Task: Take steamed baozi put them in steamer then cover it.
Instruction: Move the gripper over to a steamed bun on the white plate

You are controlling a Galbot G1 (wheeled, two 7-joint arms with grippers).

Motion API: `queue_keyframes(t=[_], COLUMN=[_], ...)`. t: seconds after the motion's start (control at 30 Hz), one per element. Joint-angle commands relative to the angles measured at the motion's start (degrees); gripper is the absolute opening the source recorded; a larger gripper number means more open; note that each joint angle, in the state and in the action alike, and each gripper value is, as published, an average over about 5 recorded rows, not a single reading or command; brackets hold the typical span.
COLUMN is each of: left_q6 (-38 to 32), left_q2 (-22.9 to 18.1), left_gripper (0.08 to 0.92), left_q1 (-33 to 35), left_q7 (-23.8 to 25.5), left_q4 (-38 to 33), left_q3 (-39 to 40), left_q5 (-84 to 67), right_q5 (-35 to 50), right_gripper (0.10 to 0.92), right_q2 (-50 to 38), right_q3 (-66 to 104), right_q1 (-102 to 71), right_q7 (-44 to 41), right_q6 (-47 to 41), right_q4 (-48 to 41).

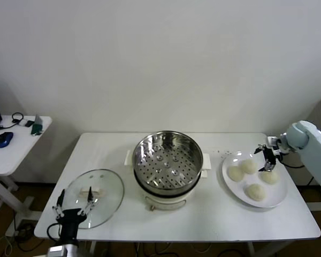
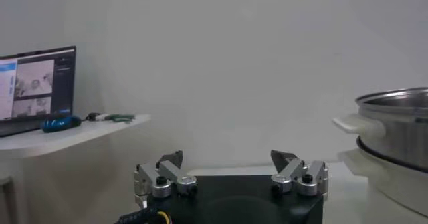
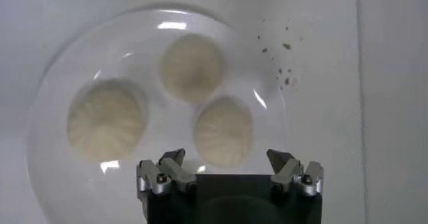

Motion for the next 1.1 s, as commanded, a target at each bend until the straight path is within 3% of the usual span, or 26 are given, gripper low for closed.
queue_keyframes(t=[0.03,0.97,1.1], left_q6=[0.2,0.2,0.2], left_q2=[0.1,0.4,0.3], left_gripper=[0.823,0.823,0.823], left_q1=[-0.2,-0.6,-0.5], left_q7=[-0.1,-0.8,-0.8], left_q4=[0.4,1.0,1.1], left_q3=[-0.3,-0.7,-0.8], left_q5=[-0.2,-0.5,-0.5], right_q5=[-4.8,-12.0,-13.5], right_gripper=[0.823,0.823,0.783], right_q2=[8.5,12.7,12.8], right_q3=[-5.4,0.7,1.4], right_q1=[5.8,1.8,1.8], right_q7=[-1.7,0.3,0.3], right_q6=[2.2,4.0,4.5], right_q4=[-12.7,-16.7,-17.1])
